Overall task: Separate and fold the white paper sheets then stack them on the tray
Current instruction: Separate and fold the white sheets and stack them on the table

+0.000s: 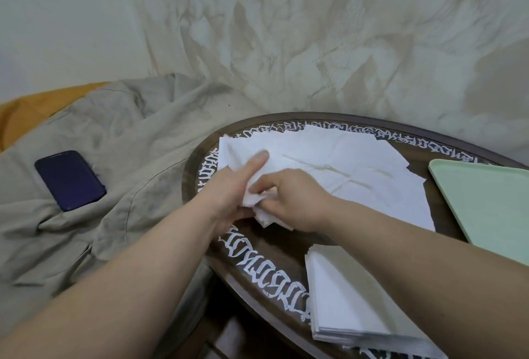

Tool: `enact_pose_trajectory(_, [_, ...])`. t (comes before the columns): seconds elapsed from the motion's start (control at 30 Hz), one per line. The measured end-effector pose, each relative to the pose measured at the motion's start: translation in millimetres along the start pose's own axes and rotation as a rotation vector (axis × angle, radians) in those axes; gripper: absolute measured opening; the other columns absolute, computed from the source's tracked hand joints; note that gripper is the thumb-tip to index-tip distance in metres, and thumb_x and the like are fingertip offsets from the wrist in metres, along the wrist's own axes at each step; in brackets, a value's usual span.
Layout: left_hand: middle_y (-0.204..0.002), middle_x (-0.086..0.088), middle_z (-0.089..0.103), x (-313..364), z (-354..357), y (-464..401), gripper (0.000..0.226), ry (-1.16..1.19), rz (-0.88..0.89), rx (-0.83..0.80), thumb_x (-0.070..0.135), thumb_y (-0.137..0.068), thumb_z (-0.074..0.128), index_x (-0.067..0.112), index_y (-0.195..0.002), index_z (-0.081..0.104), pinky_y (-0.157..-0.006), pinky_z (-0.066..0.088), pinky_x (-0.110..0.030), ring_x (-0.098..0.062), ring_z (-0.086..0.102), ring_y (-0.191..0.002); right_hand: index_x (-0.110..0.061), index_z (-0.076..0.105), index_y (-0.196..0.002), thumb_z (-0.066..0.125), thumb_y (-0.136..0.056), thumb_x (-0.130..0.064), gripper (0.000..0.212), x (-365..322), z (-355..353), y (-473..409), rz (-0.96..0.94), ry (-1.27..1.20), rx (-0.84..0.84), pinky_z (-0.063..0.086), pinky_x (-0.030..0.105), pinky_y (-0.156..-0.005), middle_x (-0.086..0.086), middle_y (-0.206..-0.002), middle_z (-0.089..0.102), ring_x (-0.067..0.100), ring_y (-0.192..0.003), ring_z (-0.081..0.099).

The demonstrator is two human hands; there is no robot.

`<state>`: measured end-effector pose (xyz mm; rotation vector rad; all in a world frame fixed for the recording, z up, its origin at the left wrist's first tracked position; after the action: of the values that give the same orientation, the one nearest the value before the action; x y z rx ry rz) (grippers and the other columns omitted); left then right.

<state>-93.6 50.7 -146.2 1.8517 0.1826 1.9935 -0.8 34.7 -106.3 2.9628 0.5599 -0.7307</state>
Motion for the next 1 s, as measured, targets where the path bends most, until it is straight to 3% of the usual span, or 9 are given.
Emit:
enact_pose_trajectory(0.13, [-0.091, -0.016, 0.071, -13.3, -32.6, -7.3, 0.011, -0.156, 0.011, 0.308, 0.000, -0.084, 0.063, 0.002, -0.095, 0.066, -0.076, 0.052, -0.038, -0.032, 0.068, -0.084, -0.022, 0.070, -0.114, 0.063, -0.086, -0.022, 0.028, -0.4, 12.7, 9.0, 0.035, -0.044, -0.176, 0.044, 0.025, -0.089, -0.001, -0.114, 0.069, 0.015, -0.102, 0.060])
enact_pose_trajectory(0.27, [-0.096, -0.006, 0.070, 1.6, -49.0, 2.6, 0.007, -0.067, 0.158, 0.383, 0.011, -0.081, 0.064, 0.016, -0.086, 0.064, -0.093, 0.054, -0.050, -0.035, 0.067, -0.097, -0.018, 0.074, -0.099, 0.060, -0.086, -0.016, 0.019, 21.5, -13.1, 16.7, 0.162, -0.161, 0.024, 0.046, 0.024, -0.088, -0.004, -0.102, 0.072, 0.011, -0.095, 0.063])
enact_pose_trajectory(0.43, [-0.103, -0.005, 0.073, 44.4, -67.2, 39.7, 0.022, 0.127, 0.364, 0.402, 0.021, -0.069, 0.062, 0.016, -0.089, 0.069, -0.095, 0.051, -0.057, -0.032, 0.068, -0.101, -0.015, 0.066, -0.079, 0.056, -0.090, -0.021, 0.016, 44.1, -34.2, 27.1, 0.377, -0.327, 0.232, 0.042, 0.025, -0.067, -0.006, -0.068, 0.061, 0.012, -0.062, 0.058])
enact_pose_trajectory(0.57, [-0.102, -0.004, 0.073, 62.9, -62.9, 60.7, 0.022, 0.315, 0.388, 0.339, -0.002, -0.091, 0.057, 0.016, -0.098, 0.066, -0.088, 0.056, -0.046, -0.028, 0.070, -0.098, 0.008, 0.064, -0.098, 0.049, -0.092, -0.050, 0.060, 39.7, -24.7, 39.5, 0.586, -0.673, 0.214, 0.054, 0.043, -0.085, 0.019, -0.098, 0.068, 0.034, -0.091, 0.068])
enact_pose_trajectory(0.67, [-0.090, -0.002, 0.074, 70.2, -47.2, 72.8, 0.025, 0.376, 0.389, 0.262, -0.006, -0.095, 0.051, 0.015, -0.098, 0.065, -0.068, 0.061, -0.037, -0.019, 0.072, -0.077, -0.001, 0.063, -0.105, 0.039, -0.093, -0.063, 0.068, 21.8, -12.7, 55.0, 0.691, -0.983, 0.088, 0.056, 0.042, -0.086, 0.018, -0.105, 0.068, 0.031, -0.089, 0.071])
enact_pose_trajectory(0.77, [-0.102, -0.009, 0.072, 68.2, -29.9, 84.7, 0.021, 0.366, 0.374, 0.215, -0.004, -0.095, 0.053, 0.011, -0.104, 0.065, -0.073, 0.061, -0.039, -0.024, 0.072, -0.087, -0.013, 0.062, -0.119, 0.043, -0.089, -0.068, 0.065, 0.7, -15.6, 59.2, 0.586, -1.437, 0.118, 0.052, 0.049, -0.094, 0.015, -0.115, 0.068, 0.034, -0.102, 0.068])
enact_pose_trajectory(0.87, [-0.109, -0.013, 0.072, 58.5, -13.9, 98.7, 0.018, 0.288, 0.357, 0.209, -0.002, -0.094, 0.056, 0.009, -0.104, 0.066, -0.083, 0.058, -0.042, -0.026, 0.071, -0.093, -0.015, 0.062, -0.125, 0.065, -0.080, -0.055, 0.061, -16.3, -32.7, 69.2, 0.402, -1.688, 0.193, 0.047, 0.051, -0.098, 0.011, -0.119, 0.068, 0.031, -0.109, 0.065])
enact_pose_trajectory(0.93, [-0.107, -0.014, 0.073, 49.8, 0.3, 111.5, 0.018, 0.256, 0.335, 0.158, -0.002, -0.093, 0.058, 0.007, -0.106, 0.066, -0.077, 0.060, -0.038, -0.024, 0.073, -0.086, -0.015, 0.064, -0.115, 0.072, -0.084, -0.030, 0.035, -15.0, -42.1, 87.7, 0.392, -1.490, 0.265, 0.056, 0.044, -0.080, 0.007, -0.106, 0.073, 0.025, -0.092, 0.071])
enact_pose_trajectory(1.0, [-0.113, -0.014, 0.072, 43.1, 23.2, 126.0, 0.029, 0.276, 0.308, -0.006, 0.001, -0.090, 0.060, 0.004, -0.119, 0.063, -0.085, 0.058, -0.042, -0.029, 0.071, -0.098, -0.016, 0.066, -0.104, 0.069, -0.085, -0.008, 0.021, -9.9, -52.3, 109.6, 0.395, -1.285, 0.375, 0.058, 0.039, -0.068, 0.004, -0.098, 0.075, 0.023, -0.084, 0.072])
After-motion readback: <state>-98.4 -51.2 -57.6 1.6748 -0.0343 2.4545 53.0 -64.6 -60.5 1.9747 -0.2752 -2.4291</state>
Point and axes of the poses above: each hand's wrist, its own y-axis away from the middle knuckle, its own z-axis out of the palm, x = y × z, the point moved 8 cm from there along -y, towards the middle knuckle
